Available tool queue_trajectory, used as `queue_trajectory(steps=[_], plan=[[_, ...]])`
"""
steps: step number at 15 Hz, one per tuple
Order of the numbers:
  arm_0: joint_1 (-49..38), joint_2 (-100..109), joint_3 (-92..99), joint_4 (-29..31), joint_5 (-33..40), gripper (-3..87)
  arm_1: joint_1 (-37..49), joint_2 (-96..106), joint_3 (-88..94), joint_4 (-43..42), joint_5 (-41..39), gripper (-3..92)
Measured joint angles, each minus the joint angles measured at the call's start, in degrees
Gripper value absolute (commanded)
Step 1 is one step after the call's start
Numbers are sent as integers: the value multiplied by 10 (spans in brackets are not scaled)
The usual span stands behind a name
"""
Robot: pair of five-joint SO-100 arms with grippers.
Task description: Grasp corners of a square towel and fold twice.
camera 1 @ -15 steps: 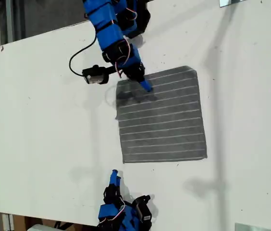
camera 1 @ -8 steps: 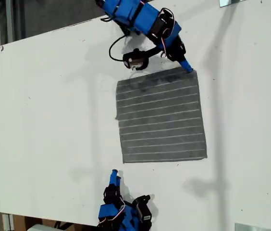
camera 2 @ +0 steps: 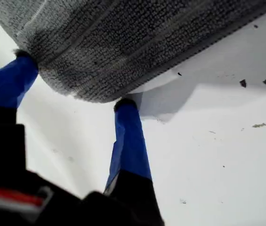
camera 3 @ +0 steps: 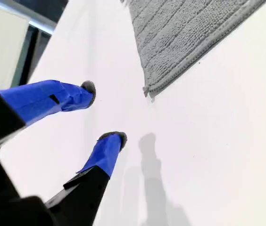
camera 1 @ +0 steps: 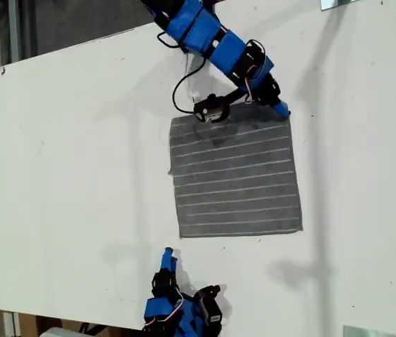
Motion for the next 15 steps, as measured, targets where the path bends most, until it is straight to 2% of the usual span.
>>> queue_trajectory(steps=[1, 5, 7, 9, 10, 12, 14, 15], plan=[[2, 0, 0, 0, -1, 157, 5, -19, -24, 4, -18, -1], [18, 0, 0, 5, -62, 162, 29, -117, -163, 73, -39, -1], [63, -1, -18, 26, -107, 163, 39, -148, -222, 122, -57, -1], [127, -18, -100, 76, -154, 159, 54, -156, -238, 134, -71, -1], [166, -69, -156, 76, -170, 158, 61, -158, -241, 135, -74, -1], [244, -279, -281, 17, -178, 157, 63, -162, -242, 136, -81, -1], [319, -598, -490, 15, -175, 163, 64, -163, -243, 136, -82, -1], [360, -758, -613, 37, -177, 168, 64, -163, -244, 140, -82, -1]])
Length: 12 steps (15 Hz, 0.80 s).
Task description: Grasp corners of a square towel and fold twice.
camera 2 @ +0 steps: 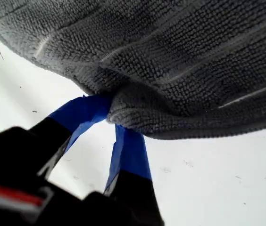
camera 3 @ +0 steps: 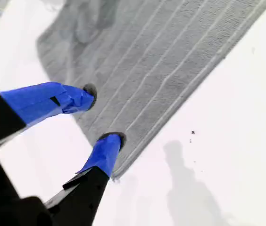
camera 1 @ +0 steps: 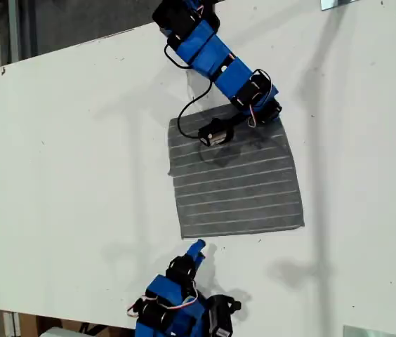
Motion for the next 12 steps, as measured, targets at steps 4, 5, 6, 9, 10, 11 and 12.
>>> queue_trajectory(steps=[4, 5, 6, 9, 10, 11, 12], plan=[[139, -376, -223, 13, -109, 216, -1, -2, -2, 3, 1, -1], [163, -396, -230, 13, -144, 222, -1, -3, -3, 3, 0, -1], [181, -403, -232, 10, -172, 225, -1, -3, -3, 4, 0, -1], [228, -466, -285, -28, -207, 232, -1, -11, -7, 8, -1, -1], [236, -516, -343, -24, -206, 233, -1, -11, -5, 8, -1, -1], [239, -569, -412, -16, -205, 234, -1, -11, -5, 7, -1, -1], [239, -611, -474, -12, -205, 234, -1, -11, -5, 7, -1, -1]])
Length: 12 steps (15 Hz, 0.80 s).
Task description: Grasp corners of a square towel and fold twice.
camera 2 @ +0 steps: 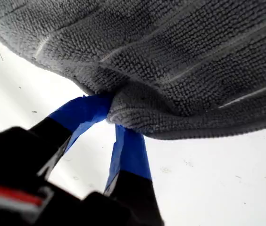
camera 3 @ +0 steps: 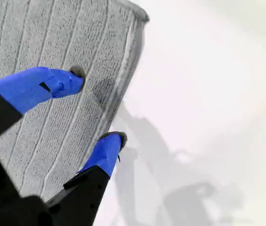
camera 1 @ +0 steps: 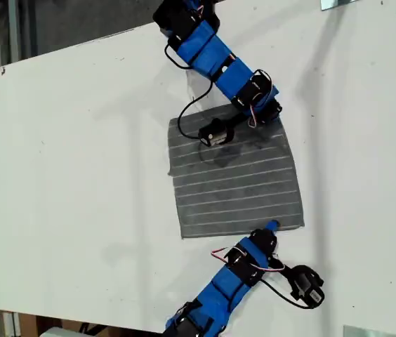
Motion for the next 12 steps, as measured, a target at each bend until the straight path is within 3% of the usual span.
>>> queue_trajectory(steps=[5, 12], plan=[[23, -115, -129, -24, -33, 232, 0, -5, 0, 1, 1, -1], [49, -149, -146, -60, -79, 226, 0, -5, 0, -1, 1, -1]])
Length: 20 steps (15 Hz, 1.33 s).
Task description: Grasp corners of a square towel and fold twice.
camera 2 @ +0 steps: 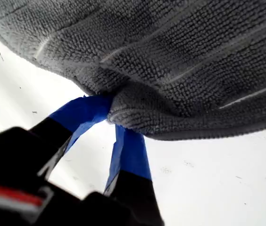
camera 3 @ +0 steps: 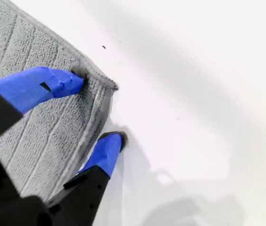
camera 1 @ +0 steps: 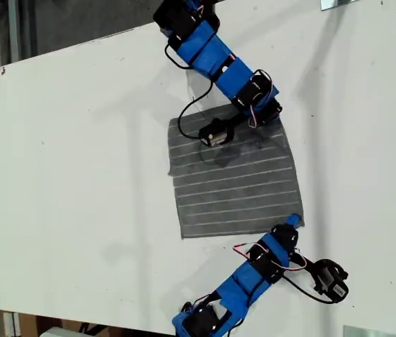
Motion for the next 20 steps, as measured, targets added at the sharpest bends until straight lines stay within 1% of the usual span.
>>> queue_trajectory(steps=[1, 3, 5, 8, 10, 12, 13, 15, 18, 20], plan=[[4, -7, -4, -4, -7, 218, 0, 0, 0, 0, 0, -1], [9, -22, -11, -19, -10, -1, 0, -2, -4, 0, 0, -1], [7, -30, -14, -36, -11, -1, -2, -6, -15, 10, 1, -1], [7, -33, -18, -45, -11, -1, -6, -12, -33, 21, 1, -1], [7, -31, -23, -39, -3, -1, -7, -12, -41, 30, 3, -1], [4, -23, -28, -14, 23, -1, -14, -16, -73, 58, 1, -1], [0, -11, -27, -6, 52, -1, -15, -18, -105, 86, 1, -1], [-5, 21, -27, -23, 134, -1, -21, -18, -165, 149, -1, -1], [-19, 85, -27, -66, 250, -1, -22, 30, -182, 172, -13, -1], [-27, 132, -26, -64, 287, -1, -21, 70, -182, 171, -34, -1]])
